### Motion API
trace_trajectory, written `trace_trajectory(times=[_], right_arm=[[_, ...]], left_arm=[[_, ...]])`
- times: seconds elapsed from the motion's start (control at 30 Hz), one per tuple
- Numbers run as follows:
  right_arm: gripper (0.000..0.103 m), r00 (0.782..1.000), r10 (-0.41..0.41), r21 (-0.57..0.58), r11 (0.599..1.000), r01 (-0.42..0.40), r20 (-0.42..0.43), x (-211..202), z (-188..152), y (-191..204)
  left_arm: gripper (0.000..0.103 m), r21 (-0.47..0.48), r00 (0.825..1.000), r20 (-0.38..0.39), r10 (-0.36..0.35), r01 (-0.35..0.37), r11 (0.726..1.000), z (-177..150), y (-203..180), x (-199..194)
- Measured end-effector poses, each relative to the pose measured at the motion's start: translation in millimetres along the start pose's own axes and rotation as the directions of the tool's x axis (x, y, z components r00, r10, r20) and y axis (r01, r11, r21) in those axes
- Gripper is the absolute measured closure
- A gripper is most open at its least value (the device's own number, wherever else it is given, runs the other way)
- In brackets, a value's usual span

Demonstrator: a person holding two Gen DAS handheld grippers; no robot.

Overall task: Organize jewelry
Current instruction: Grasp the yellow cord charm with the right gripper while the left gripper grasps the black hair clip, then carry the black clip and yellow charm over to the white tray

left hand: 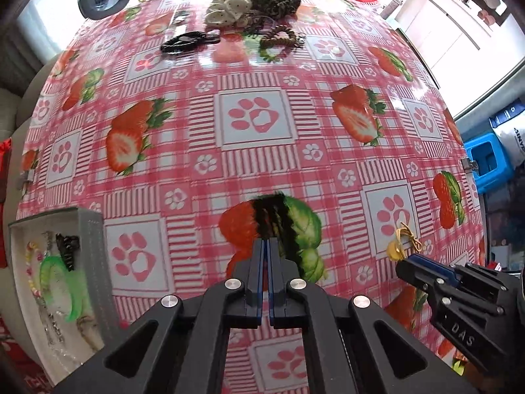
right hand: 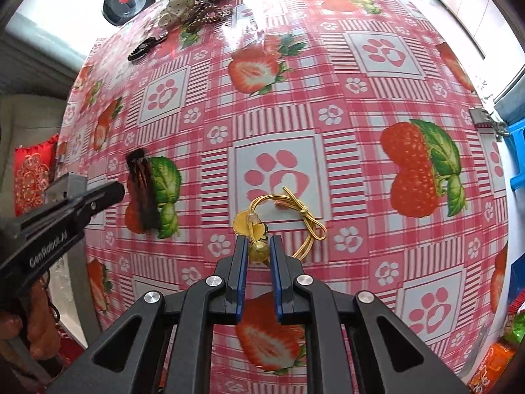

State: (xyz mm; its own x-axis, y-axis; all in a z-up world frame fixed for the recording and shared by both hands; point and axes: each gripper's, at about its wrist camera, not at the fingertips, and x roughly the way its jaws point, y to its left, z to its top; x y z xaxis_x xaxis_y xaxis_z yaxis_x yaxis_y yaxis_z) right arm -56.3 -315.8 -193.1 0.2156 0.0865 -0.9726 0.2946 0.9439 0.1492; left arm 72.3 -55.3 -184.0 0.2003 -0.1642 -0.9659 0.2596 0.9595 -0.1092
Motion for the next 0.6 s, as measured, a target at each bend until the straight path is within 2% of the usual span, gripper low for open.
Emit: trace_trajectory(times=[0.33, 0.37, 0.4, 0.43, 0.47, 0.53, 0.6], right_arm=[[0.089, 1.000, -0.020, -0.032, 0.999, 0.020, -0.005, 3, 2, 22], [0.089, 1.000, -0.023, -0.033, 0.999, 0.023, -0.005, 2, 2, 23], [0.089, 1.000, -0.025, -0.034, 0.999, 0.025, -0.005, 2, 1, 24], [0.089, 1.000, -0.027, -0.034, 0.999, 0.027, -0.004, 2, 1, 24], [0.089, 1.000, -0.027, -0.034, 0.999, 0.027, -0.003, 1, 0, 24], [0.089, 1.000, -0.029, -0.030, 0.999, 0.029, -0.002, 0, 0, 23], [0.089, 1.000, -0.030, -0.025, 0.999, 0.030, 0.003, -2, -1, 21]], left_arm=[[0.092, -0.099, 1.000, -0.005, 0.002, -0.002, 0.995, -11, 26, 3], [0.087, -0.105, 1.000, -0.015, 0.005, -0.007, 0.994, -11, 27, 4], [0.055, -0.103, 1.000, -0.018, 0.008, -0.009, 0.995, -11, 27, 5], [0.030, -0.099, 1.000, -0.014, 0.017, -0.019, 0.995, -12, 27, 5], [0.000, -0.102, 0.999, 0.005, 0.042, -0.042, 0.994, -12, 26, 3], [0.000, -0.096, 0.997, 0.041, 0.064, -0.060, 0.994, -13, 25, -1], [0.000, -0.082, 0.998, 0.020, 0.057, -0.055, 0.995, -10, 21, 4]])
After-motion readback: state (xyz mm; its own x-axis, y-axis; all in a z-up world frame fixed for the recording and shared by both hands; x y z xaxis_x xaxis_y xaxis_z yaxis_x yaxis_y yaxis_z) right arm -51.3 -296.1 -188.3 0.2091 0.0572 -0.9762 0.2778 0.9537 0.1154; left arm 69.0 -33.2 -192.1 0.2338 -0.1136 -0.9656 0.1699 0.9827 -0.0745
